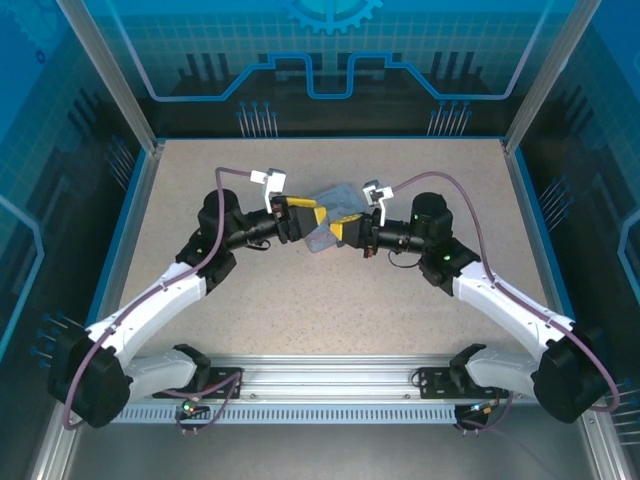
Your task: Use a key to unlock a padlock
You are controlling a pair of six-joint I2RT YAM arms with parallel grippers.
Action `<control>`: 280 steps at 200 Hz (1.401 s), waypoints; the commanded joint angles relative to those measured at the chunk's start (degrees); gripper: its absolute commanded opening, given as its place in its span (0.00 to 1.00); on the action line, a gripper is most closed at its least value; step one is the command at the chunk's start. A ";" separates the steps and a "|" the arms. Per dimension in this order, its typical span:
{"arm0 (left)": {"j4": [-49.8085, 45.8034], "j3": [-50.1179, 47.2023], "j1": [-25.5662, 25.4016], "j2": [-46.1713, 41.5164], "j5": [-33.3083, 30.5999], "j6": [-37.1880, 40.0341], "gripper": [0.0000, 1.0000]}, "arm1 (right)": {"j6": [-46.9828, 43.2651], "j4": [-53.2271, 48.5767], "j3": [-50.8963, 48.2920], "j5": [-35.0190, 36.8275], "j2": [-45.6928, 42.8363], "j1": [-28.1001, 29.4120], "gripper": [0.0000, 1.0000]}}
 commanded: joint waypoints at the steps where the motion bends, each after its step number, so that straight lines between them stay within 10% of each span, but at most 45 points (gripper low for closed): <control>1: 2.86 2.34 -1.47 1.47 1.90 0.62 0.58 | 2.17 3.94 1.96 -2.63 0.47 -0.48 0.03; 126: 1.96 3.09 -2.74 2.41 0.75 2.23 0.00 | 6.36 5.20 0.66 0.51 1.27 -1.40 0.05; 205: -0.16 4.72 -2.79 2.72 -0.81 2.37 0.00 | 9.23 16.86 -5.28 -1.99 -0.62 -4.98 0.50; 280: -0.77 4.95 -2.82 2.42 -1.47 2.14 0.00 | 11.85 27.62 -4.93 -6.02 5.27 -3.51 0.57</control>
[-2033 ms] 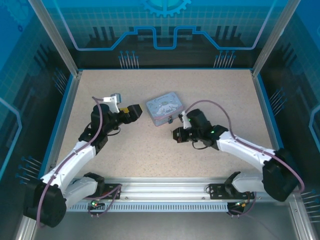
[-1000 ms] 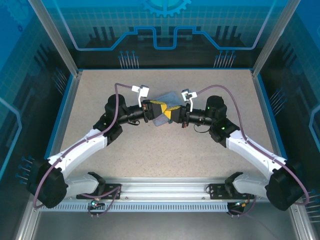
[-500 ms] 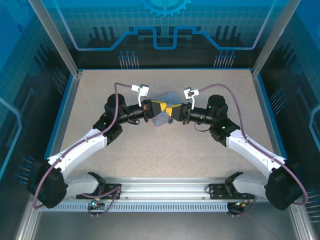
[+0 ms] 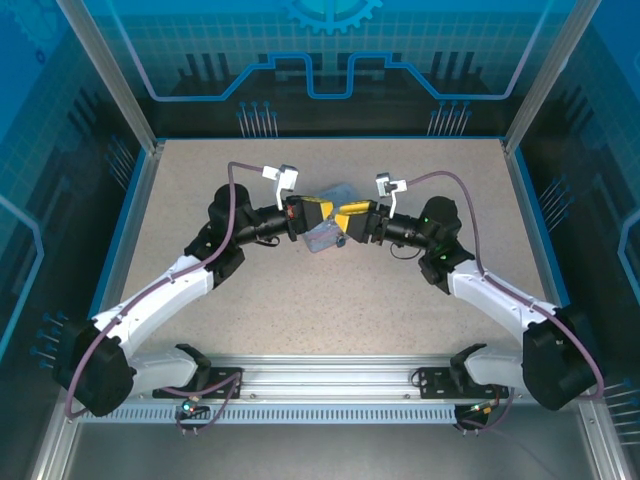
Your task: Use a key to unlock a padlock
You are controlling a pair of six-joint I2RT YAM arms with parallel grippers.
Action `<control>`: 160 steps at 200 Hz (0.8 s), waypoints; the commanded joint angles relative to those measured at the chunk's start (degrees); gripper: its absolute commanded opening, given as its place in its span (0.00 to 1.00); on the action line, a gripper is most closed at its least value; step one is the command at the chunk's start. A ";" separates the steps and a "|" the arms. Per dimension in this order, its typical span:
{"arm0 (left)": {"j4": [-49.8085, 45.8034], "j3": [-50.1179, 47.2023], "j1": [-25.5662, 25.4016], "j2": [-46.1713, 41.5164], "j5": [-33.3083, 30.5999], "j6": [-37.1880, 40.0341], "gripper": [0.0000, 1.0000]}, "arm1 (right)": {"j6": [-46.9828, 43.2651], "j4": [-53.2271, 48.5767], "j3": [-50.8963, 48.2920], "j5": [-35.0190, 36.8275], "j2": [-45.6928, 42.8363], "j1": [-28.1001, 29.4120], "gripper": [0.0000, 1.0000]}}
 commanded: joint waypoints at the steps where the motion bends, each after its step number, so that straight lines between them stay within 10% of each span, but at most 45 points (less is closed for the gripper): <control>1: -0.36 1.49 -0.42 -0.38 -1.03 0.75 0.00 | 0.29 4.62 0.44 -1.94 0.66 0.96 0.57; 160: -0.90 1.84 -0.38 -0.47 -1.20 1.38 0.00 | -0.59 1.36 1.97 0.83 0.85 3.15 0.21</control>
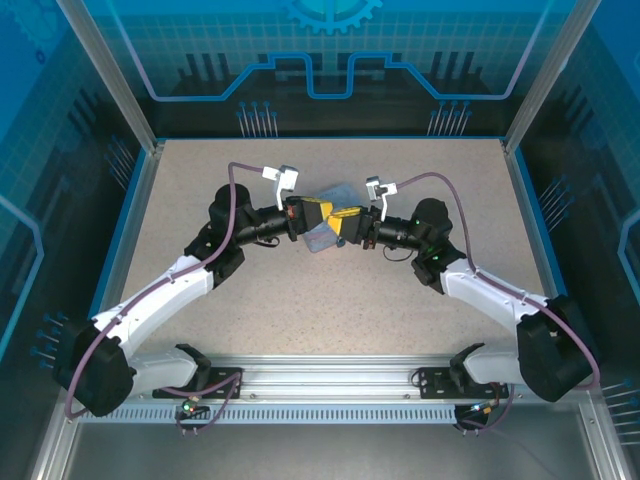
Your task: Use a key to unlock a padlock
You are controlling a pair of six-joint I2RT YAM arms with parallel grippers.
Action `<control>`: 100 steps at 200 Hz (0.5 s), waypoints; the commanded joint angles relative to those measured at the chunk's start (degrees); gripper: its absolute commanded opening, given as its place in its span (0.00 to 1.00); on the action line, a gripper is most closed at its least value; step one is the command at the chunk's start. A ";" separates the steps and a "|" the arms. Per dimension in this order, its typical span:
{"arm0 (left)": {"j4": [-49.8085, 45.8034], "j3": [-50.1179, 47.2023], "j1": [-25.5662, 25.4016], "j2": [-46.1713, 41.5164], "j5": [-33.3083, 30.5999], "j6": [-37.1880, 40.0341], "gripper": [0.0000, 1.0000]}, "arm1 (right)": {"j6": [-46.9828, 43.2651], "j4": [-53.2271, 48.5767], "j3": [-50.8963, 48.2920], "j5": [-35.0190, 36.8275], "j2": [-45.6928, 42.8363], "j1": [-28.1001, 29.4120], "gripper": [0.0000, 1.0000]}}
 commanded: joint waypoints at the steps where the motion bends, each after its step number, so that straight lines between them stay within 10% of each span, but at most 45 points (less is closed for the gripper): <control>1: 0.02 1.84 -0.41 -0.47 -0.46 1.30 0.00 | -0.88 -0.53 1.89 0.78 -1.49 0.53 0.21; 53: -0.06 1.80 -0.43 -0.47 -0.78 1.41 0.00 | -1.12 -1.26 1.37 1.55 -2.10 0.41 0.05; 100: -5.51 2.00 -0.30 -3.42 -5.86 5.19 0.50 | -4.72 -9.40 0.78 3.84 -4.81 -0.32 0.01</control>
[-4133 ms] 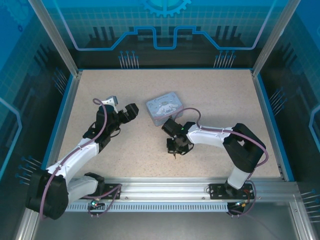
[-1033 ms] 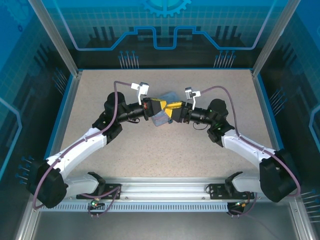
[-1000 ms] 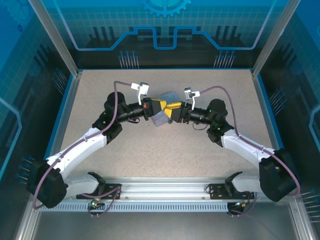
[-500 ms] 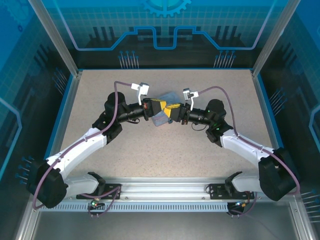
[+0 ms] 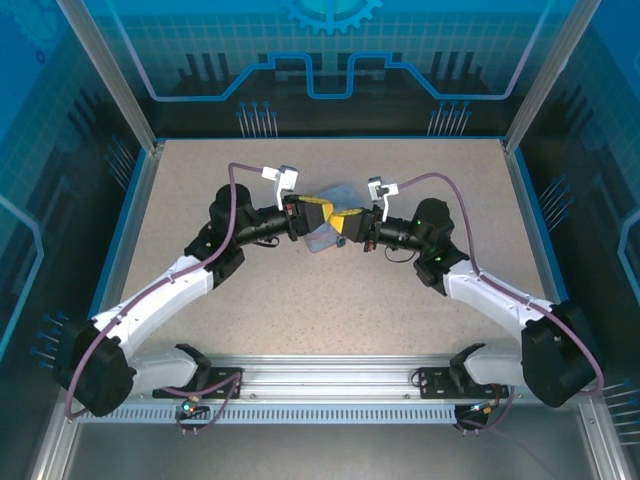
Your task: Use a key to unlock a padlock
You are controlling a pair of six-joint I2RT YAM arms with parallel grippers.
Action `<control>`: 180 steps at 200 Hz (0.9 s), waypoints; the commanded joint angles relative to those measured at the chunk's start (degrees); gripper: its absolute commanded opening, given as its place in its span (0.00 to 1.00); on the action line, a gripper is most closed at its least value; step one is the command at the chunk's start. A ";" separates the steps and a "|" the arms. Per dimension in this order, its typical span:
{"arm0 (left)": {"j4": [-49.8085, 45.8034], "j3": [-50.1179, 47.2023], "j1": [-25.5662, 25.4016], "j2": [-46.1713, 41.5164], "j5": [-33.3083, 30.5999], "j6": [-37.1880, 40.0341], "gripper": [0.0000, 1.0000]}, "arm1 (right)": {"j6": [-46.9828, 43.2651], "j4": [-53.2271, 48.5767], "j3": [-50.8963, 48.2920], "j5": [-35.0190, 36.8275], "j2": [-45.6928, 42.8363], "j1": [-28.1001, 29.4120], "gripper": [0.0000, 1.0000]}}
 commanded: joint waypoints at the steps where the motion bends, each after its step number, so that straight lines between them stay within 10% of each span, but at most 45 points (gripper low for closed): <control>1: -4.29 1.99 -0.32 -3.31 -4.54 3.87 0.51 | -3.44 -5.75 0.76 2.37 -2.96 -0.29 0.01; 65: -17.56 -0.62 0.25 -6.67 -13.03 6.12 0.85 | -12.68 -35.16 -1.21 13.80 -11.14 -6.90 0.02; 180: -3.22 -6.26 -4.65 20.74 -16.24 -4.38 0.86 | -13.83 -40.89 -8.74 16.13 -13.65 -12.33 0.03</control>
